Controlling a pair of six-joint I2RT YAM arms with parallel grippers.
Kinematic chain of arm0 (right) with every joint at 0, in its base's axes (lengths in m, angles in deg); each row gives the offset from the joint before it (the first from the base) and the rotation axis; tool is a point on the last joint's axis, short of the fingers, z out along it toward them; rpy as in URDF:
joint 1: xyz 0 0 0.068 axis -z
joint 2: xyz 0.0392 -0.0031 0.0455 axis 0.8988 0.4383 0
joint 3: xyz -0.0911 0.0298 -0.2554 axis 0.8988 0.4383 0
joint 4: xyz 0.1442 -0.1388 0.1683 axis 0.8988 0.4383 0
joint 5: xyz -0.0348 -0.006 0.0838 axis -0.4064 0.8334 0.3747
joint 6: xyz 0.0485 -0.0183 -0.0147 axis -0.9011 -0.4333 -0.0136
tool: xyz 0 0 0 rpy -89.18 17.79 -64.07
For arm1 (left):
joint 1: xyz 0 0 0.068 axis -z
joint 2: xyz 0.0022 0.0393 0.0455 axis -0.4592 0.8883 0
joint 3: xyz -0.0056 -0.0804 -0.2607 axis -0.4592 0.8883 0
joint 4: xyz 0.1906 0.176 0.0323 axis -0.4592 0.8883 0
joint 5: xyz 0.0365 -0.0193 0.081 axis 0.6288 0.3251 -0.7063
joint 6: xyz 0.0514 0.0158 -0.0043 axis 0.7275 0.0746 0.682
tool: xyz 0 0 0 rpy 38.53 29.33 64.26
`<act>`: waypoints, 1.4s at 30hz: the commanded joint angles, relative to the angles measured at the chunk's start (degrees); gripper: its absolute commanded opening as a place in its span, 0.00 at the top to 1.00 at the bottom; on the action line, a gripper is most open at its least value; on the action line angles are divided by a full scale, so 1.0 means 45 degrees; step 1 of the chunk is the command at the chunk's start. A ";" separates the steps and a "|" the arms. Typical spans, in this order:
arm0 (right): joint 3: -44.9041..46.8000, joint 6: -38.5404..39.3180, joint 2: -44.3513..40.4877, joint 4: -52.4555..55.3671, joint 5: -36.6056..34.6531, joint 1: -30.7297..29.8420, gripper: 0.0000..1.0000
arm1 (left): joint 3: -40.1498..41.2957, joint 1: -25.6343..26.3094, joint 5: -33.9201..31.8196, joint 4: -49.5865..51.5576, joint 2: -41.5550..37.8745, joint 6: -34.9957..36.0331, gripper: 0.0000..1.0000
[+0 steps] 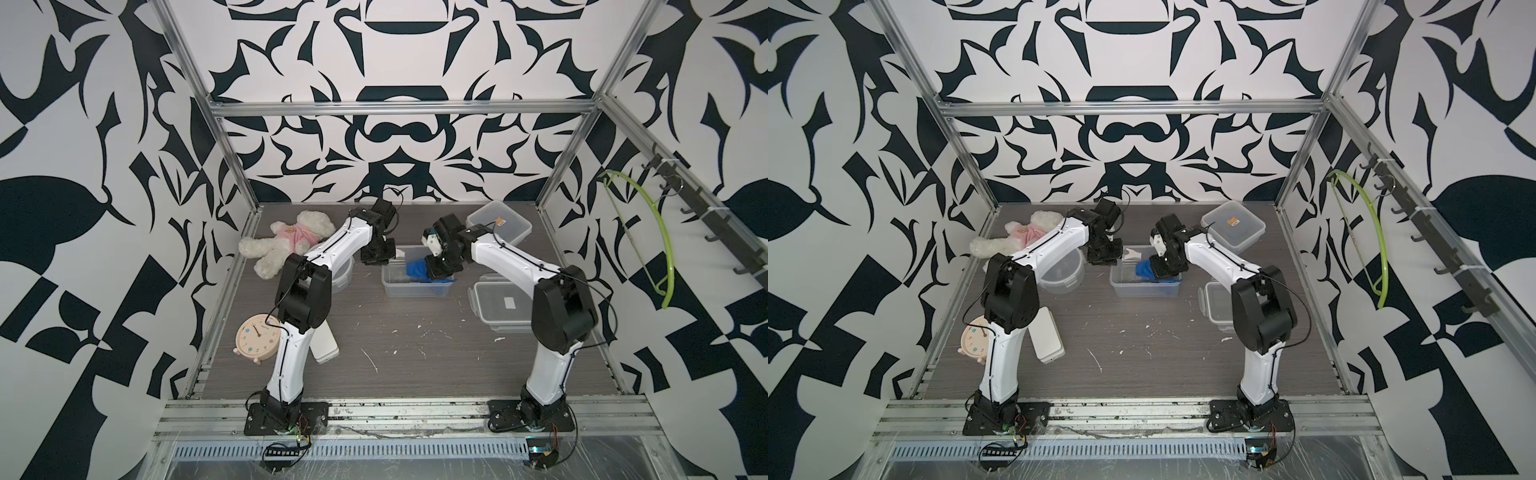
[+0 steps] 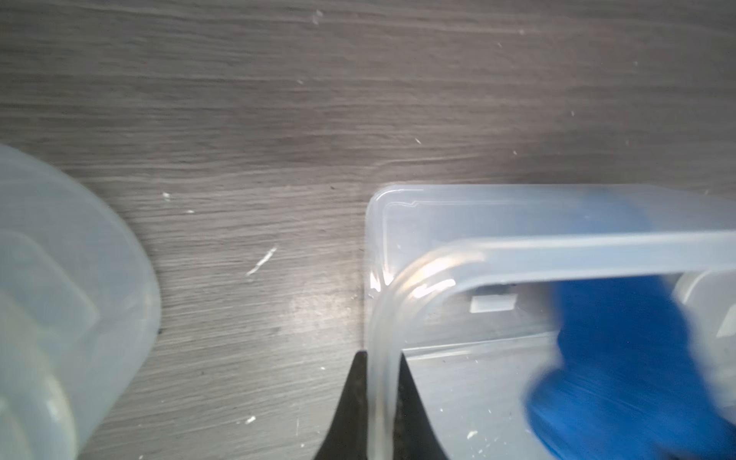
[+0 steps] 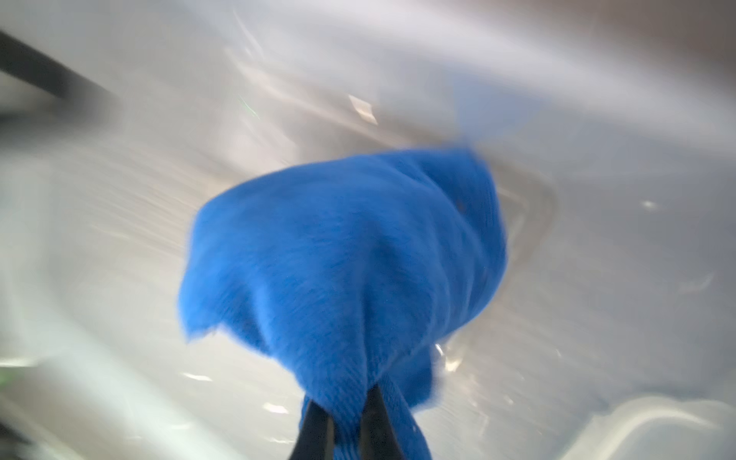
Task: Wipe the insides of the lunch boxes
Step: Wipe the dirt inside the lunch box.
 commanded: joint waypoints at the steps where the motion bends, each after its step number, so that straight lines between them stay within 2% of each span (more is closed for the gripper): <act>1: -0.0759 -0.1581 -0.1033 -0.2678 0.2261 -0.0044 1.00 | -0.0402 0.0013 -0.0093 0.0047 0.0177 -0.0277 1.00; 5: -0.2276 -0.1427 -0.0210 -0.2073 0.1082 -0.0386 1.00 | -0.0742 0.0124 -0.0108 0.0223 0.0336 -0.0258 1.00; 12: -0.5321 -0.0648 0.3084 -0.0145 -0.0946 -0.1523 1.00 | -0.0881 0.0195 -0.0089 0.0264 0.0393 -0.0334 1.00; 17: -0.5218 -0.0444 0.3323 0.0042 -0.1642 -0.1032 1.00 | -0.0850 0.0205 -0.0183 0.0403 0.0303 -0.0221 1.00; 23: -0.3216 0.0078 0.1694 0.0538 -0.3441 0.0146 1.00 | -0.0933 0.0196 -0.0194 0.0422 0.0341 -0.0121 1.00; 31: 0.0300 0.0050 -0.1279 0.0513 -0.4497 0.1483 1.00 | -0.0745 0.0205 -0.0188 0.0382 0.0350 -0.0107 1.00; 37: 0.2966 -0.0495 -0.3043 0.0802 -0.3450 0.1152 1.00 | -0.0709 0.0190 -0.0186 0.0304 0.0316 -0.0160 1.00; 42: 0.5072 -0.1250 -0.4431 0.0751 -0.3540 -0.0761 1.00 | -0.1068 0.0205 -0.0210 0.0356 0.0493 -0.0180 1.00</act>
